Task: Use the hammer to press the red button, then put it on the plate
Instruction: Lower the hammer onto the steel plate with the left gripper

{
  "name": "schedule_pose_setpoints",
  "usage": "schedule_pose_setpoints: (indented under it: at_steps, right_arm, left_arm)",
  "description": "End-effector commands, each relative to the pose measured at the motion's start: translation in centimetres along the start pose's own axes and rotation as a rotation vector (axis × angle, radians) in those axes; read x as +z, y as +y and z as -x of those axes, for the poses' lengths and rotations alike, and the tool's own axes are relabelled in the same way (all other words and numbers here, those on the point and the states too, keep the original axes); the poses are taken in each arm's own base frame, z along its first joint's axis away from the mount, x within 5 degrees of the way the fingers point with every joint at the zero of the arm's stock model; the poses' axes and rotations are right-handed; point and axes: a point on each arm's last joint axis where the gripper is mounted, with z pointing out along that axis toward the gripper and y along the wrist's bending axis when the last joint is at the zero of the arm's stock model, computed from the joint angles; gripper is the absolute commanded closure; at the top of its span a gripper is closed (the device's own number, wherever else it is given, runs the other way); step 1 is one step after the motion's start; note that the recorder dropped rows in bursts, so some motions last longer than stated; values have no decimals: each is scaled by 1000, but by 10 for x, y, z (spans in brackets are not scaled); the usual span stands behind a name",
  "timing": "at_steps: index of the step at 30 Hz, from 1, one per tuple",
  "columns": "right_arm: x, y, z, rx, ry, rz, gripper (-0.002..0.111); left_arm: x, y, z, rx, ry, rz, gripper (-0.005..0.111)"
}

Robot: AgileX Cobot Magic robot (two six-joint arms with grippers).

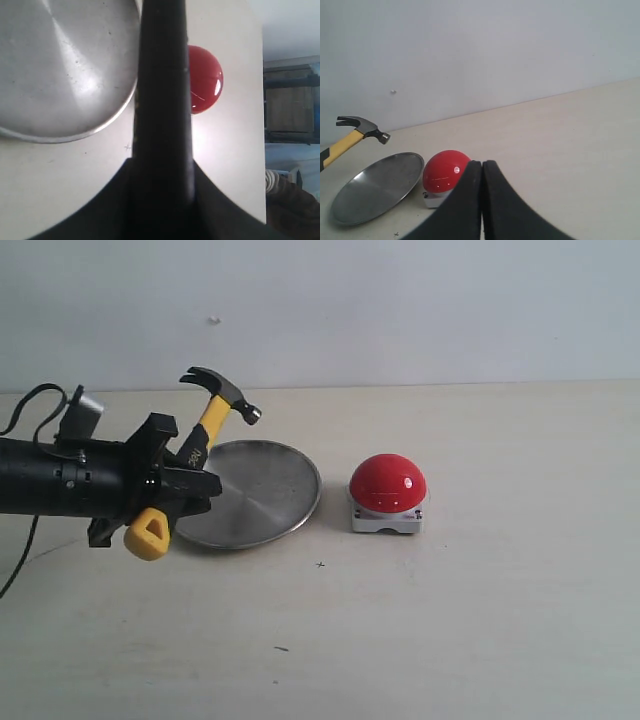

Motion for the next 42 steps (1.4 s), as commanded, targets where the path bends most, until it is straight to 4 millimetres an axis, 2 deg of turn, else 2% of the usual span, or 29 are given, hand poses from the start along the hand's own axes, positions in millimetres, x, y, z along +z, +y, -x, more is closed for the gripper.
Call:
schedule_pose_setpoints:
  at_steps: [1, 6, 12, 16, 23, 26, 42]
  right_arm:
    - [0, 0, -1, -26, 1, 9, 108]
    - [0, 0, -1, -36, 1, 9, 108]
    - [0, 0, -1, -38, 1, 9, 108]
    - [0, 1, -1, -40, 4, 15, 108]
    - [0, 1, -1, -41, 4, 18, 108]
    - [0, 1, -1, -45, 2, 19, 108]
    - [0, 2, -1, -49, 2, 25, 108]
  left_arm:
    - [7, -15, 15, 25, -27, -65, 107]
    - [12, -15, 24, -1, -38, -61, 107]
    - [25, 5, 24, -64, -24, -4, 107]
    - [31, 8, 30, -62, -27, 0, 107]
    - [57, 13, 41, -85, -34, 43, 107]
    - [66, 15, 36, -84, -12, 48, 107]
    - [69, 18, 35, -90, -3, 52, 107]
